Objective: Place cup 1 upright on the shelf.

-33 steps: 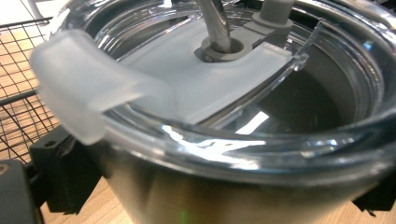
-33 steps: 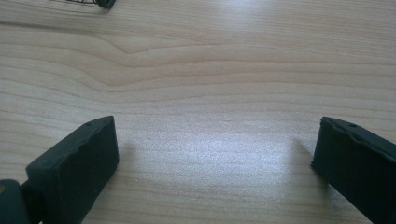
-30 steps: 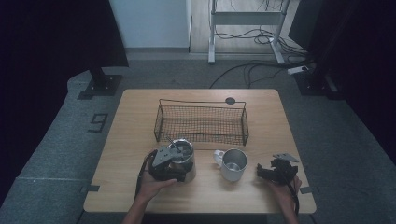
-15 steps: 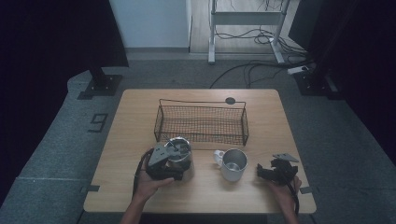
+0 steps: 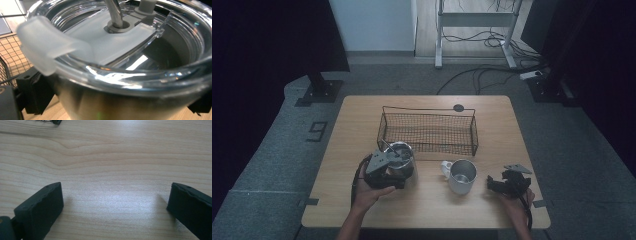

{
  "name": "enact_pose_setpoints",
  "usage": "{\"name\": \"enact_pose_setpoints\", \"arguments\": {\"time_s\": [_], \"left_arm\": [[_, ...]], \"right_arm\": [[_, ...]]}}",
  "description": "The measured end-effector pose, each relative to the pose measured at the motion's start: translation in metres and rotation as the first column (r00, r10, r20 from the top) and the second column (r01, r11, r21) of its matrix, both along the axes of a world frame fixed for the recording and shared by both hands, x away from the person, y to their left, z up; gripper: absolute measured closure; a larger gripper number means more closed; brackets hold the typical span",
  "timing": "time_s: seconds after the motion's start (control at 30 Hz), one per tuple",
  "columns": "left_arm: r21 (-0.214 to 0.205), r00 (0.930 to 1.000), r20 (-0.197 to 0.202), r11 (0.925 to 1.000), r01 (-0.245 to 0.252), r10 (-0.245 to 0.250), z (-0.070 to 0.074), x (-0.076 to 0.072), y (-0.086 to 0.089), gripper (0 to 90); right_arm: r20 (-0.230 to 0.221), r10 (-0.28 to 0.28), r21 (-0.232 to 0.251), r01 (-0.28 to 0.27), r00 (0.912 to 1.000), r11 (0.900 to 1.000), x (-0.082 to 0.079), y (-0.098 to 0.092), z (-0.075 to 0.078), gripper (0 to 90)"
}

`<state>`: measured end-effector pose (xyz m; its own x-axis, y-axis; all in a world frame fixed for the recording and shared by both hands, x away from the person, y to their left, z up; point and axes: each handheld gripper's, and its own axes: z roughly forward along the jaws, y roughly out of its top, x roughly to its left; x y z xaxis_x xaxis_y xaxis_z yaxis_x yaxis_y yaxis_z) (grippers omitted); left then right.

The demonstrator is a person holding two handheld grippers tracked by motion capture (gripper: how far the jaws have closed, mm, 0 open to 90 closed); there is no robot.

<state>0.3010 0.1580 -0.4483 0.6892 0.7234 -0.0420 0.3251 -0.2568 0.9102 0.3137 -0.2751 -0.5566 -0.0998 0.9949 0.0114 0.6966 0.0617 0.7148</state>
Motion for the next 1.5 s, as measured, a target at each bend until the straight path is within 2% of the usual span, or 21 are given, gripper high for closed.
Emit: {"name": "enact_pose_setpoints", "arguments": {"time_s": [0.2,0.37,1.5], "left_arm": [[0.0,0.9999,0.01,1.0,-0.001,0.001,0.007,0.001,0.001,4.2],[-0.015,0.9999,0.01,0.9999,-0.008,0.008,0.01,0.004,0.004,4.2],[-0.013,0.9989,0.029,0.9992,-0.038,0.038,0.028,0.02,0.009,4.3]], "right_arm": [[0.0,0.0,0.0,0.0,1.0,1.0,0.0,0.0,0.0,0.0],[0.0,0.0,0.0,0.0,1.0,1.0,0.0,0.0,0.0,0.0],[0.001,-0.004,0.001,0.004,1.0,1.0,0.0,0.0,0.0,0.4]]}}
